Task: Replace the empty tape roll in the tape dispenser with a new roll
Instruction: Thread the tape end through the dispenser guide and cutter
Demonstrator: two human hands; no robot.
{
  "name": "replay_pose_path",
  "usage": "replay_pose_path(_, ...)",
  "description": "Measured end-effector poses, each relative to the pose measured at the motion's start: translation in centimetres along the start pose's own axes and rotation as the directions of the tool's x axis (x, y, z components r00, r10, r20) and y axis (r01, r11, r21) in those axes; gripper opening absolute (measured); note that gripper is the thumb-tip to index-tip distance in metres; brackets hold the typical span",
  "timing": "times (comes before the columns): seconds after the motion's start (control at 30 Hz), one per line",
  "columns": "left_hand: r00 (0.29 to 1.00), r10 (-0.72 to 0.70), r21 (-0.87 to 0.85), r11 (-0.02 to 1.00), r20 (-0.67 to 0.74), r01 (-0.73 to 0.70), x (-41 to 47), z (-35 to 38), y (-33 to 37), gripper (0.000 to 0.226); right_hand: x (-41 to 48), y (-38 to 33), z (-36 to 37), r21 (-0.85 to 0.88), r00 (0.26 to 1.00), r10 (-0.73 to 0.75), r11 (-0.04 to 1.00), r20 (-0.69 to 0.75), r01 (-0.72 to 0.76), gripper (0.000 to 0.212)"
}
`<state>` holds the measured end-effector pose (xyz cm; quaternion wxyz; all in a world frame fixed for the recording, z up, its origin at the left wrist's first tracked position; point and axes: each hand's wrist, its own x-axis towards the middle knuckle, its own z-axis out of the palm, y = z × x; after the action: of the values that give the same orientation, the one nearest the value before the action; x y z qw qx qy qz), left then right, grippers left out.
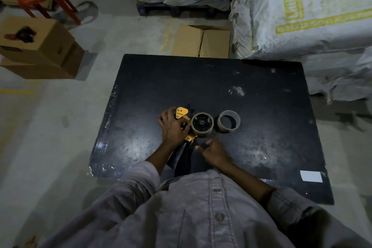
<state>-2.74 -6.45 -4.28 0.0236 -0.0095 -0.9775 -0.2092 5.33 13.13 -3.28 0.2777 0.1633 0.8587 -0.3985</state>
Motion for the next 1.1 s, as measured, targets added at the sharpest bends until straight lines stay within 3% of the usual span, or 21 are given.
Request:
replay_pose_path(0.1, 1.0, 0.007, -0.013, 1.0, 0.0, -0.007, -0.1, -0.1, 0.1, 0.02, 0.6, -0.5, 1.1, 0.046, 0.977, 0.044, 0.997, 0.207, -0.054, 0.076)
replay_pose_path(0.23, 0.998, -0.05, -0.004, 0.999, 0.046, 0.05, 0.2, -0.5, 0.3, 0.016, 0.1, -3.3, 2.4, 0.277, 0.879, 0.154, 0.912, 0.451, -0.301, 0.063)
replay_pose_path(0.3, 0.995, -0.079, 0.014, 0.997, 0.066, 0.078, 0.2, -0.6, 0.5, 0.015, 0.1, -4.1, 2.8, 0.324, 0.851, 0.141, 0.883, 0.506, -0.339, 0.052)
replay_pose_path(0.4, 0.988, -0.123, 0.02, 0.992, 0.09, 0.121, 0.4, -0.8, 0.6, 0.014, 0.2, -4.3, 3.5, 0.358, 0.862, 0.152, 0.864, 0.483, -0.353, 0.039)
replay_pose_path(0.57, 0.954, -0.167, 0.067, 0.986, 0.248, 0.155, 1.7, -2.0, 0.9, 0.022, 0.7, -3.5, 3.8, 0.361, 0.915, 0.153, 0.885, 0.373, -0.295, 0.015)
replay_pose_path(0.7, 0.953, -0.128, 0.008, 0.991, 0.275, 0.131, 2.4, -2.1, 0.0, 0.022, 1.2, -2.8, 3.7, 0.349, 0.901, 0.213, 0.869, 0.378, -0.352, 0.053)
replay_pose_path(0.8, 0.955, -0.113, -0.01, 0.993, 0.275, 0.12, 3.0, -2.3, -1.2, 0.024, 1.6, -2.2, 3.3, 0.347, 0.916, 0.177, 0.886, 0.36, -0.308, 0.05)
replay_pose_path(0.93, 0.98, -0.042, -0.001, 0.999, 0.196, 0.044, 2.8, -2.6, -3.0, 0.026, 1.3, -2.0, 1.8, 0.479, 0.921, 0.201, 0.805, 0.333, -0.349, 0.034)
replay_pose_path(1.1, 0.999, -0.032, -0.004, 0.999, -0.011, 0.032, 0.4, -1.2, -3.6, 0.026, 1.3, -1.4, 1.0, 0.559, 0.938, 0.109, 0.778, 0.328, -0.286, 0.039)
